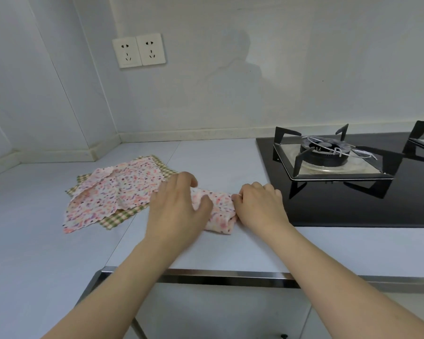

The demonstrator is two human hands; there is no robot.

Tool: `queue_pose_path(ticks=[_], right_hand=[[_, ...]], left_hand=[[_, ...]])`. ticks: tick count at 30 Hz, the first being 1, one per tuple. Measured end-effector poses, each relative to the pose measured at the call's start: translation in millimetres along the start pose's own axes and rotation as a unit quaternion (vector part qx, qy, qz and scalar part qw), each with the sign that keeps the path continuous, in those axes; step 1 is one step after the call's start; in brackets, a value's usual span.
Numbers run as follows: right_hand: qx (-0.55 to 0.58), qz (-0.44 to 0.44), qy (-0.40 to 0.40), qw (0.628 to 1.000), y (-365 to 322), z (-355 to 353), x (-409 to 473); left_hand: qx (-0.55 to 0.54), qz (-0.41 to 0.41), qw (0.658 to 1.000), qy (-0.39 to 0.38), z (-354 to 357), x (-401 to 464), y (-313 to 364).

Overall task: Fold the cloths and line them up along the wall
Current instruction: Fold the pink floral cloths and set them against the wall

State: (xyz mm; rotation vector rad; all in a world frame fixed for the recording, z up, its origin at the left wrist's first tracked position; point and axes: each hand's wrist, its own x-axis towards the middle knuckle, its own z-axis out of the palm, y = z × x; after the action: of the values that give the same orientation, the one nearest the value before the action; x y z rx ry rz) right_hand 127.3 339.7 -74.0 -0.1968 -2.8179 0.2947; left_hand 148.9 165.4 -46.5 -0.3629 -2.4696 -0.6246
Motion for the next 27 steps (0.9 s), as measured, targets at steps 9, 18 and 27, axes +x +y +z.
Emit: queue_pose_path(ticks=[9, 18, 27], right_hand=[[0.008, -0.042, -0.049, 0.998, 7, -9, -2], [-0.003, -0.039, -0.027, 0.999, 5, -7, -7], [-0.018, -0.035, -0.028, 0.999, 3, -10, -9]], left_hand=[[0.174, -0.032, 0.975, -0.134, 8, -30, 32], [0.222, -0.090, 0.953, -0.183, 15, -21, 54], [0.154, -0.140, 0.955, -0.212, 14, -28, 59]])
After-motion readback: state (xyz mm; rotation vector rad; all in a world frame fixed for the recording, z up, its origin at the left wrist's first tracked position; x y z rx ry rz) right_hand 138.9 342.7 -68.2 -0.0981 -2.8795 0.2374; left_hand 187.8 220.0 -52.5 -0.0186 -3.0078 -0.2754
